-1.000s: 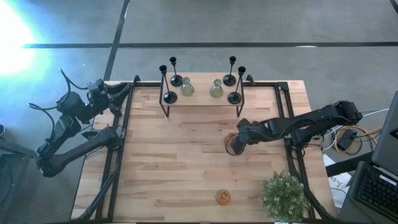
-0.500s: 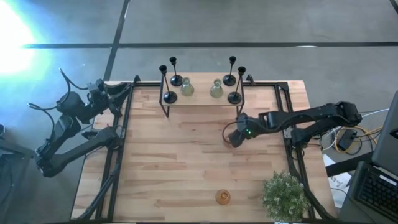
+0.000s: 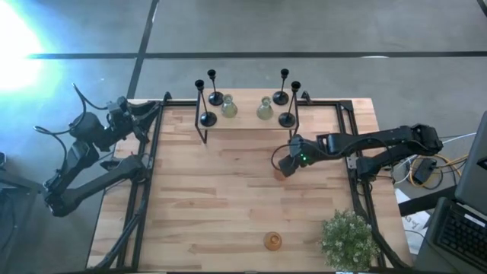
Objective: Pick & Place candle stick holders
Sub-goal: Put the orange glass candle holder on the shelf
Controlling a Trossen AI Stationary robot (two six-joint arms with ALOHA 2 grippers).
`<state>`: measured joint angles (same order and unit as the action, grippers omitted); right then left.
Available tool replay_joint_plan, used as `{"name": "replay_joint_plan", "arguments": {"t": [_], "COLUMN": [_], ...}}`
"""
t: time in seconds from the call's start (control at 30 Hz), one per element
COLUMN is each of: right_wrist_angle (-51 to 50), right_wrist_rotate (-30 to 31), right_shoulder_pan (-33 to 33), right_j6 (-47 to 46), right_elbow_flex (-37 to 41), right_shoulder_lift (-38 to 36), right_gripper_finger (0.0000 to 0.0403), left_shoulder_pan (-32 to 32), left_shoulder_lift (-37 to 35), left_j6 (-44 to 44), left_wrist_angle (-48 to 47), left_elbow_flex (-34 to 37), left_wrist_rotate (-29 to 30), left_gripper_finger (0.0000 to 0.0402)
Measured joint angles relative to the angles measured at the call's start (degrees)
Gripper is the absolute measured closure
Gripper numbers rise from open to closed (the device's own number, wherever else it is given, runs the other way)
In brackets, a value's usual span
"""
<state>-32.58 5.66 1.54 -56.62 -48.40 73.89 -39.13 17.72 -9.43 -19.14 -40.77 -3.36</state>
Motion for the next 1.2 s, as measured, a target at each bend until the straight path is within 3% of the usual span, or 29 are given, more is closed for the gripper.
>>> {"name": "replay_joint_plan", "arguments": {"t": [0.87,1.2], "right_wrist_angle": [-0.7,-1.5], "right_wrist_rotate": [-1.0,-1.7], "right_shoulder_pan": [0.3,0.6], "right_j6": [1.6,2.8], "right_elbow_flex": [-2.7,-1.7], "right_shoulder_lift": [3.8,6.4], "right_gripper_finger": [0.0278,0.0299], "left_shoulder_pan": [0.0,0.0], "left_shoulder_lift": [0.0,0.0], "left_j6": [0.0,0.0], "left_wrist_angle": [0.0,0.0], "left_elbow_flex": [0.0,0.0], "left_wrist_rotate": [0.0,0.0], "left_gripper_finger": [0.0238,0.0238]}}
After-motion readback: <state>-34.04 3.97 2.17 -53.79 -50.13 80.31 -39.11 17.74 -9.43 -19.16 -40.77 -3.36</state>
